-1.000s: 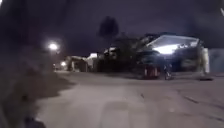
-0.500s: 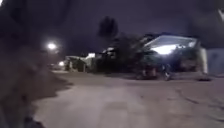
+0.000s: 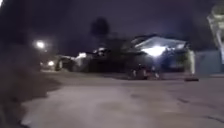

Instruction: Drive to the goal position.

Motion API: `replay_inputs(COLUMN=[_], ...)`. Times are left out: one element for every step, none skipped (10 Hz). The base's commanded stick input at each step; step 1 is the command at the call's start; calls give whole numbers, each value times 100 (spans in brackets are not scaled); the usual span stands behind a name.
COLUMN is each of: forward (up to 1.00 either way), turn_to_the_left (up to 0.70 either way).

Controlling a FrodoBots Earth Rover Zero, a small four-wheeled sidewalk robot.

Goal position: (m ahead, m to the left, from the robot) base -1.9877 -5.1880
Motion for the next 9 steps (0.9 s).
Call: replay_inputs(forward=[0,0,0,0,0,0,0,0,0], turn_to_the_left=[-50,-50,-50,-50,-50,-50,-50,-50,-50])
